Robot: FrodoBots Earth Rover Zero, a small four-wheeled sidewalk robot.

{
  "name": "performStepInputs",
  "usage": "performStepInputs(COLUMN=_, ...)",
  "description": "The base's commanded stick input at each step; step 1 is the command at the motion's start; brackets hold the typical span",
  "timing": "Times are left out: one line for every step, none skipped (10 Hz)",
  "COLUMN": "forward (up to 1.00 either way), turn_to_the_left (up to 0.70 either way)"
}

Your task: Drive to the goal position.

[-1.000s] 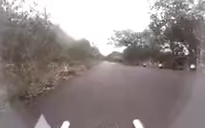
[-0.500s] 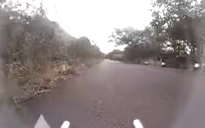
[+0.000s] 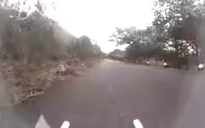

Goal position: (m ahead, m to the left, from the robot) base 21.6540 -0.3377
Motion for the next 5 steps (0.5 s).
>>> performStepInputs(forward=0.5, turn_to_the_left=0.0)
performStepInputs(forward=0.5, turn_to_the_left=0.0)
performStepInputs(forward=0.5, turn_to_the_left=0.0)
performStepInputs(forward=0.5, turn_to_the_left=0.0)
performStepInputs(forward=0.5, turn_to_the_left=0.0)
